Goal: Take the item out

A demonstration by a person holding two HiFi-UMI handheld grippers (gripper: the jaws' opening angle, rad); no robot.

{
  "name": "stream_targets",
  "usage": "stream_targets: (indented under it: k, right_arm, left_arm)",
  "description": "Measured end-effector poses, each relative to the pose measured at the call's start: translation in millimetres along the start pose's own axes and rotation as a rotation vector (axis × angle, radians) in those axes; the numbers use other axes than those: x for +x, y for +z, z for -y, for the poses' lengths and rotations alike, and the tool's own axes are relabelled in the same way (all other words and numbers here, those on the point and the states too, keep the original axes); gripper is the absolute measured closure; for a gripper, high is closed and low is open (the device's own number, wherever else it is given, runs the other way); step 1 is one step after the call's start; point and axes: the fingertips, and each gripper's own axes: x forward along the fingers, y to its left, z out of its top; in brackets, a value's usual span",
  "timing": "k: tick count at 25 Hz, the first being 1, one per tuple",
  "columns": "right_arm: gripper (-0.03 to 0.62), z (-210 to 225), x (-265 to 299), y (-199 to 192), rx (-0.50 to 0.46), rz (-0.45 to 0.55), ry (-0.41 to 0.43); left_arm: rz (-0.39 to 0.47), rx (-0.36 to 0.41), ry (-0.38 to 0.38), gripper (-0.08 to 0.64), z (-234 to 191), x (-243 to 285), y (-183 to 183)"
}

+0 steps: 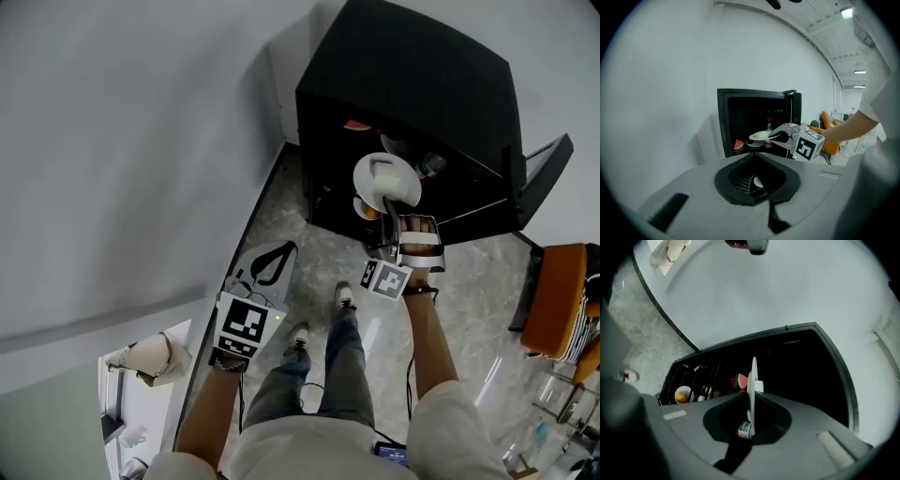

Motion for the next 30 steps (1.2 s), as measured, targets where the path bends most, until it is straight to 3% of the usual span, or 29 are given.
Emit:
stream_targets:
  k: [16,30]
  right_arm:
    - [0.571,92.1,-143.5,32.0,0.069,-0.027,-0.048]
    - [0.571,131.1,-240.3,38.8,0.057,-0.065,-0.081]
  left_arm:
    - [0.12,0.069,-0.004,0.554,7.7,-78.3,79.4]
    - [0.202,0.133,-0.114,0.554,62.6,-111.8,120.0]
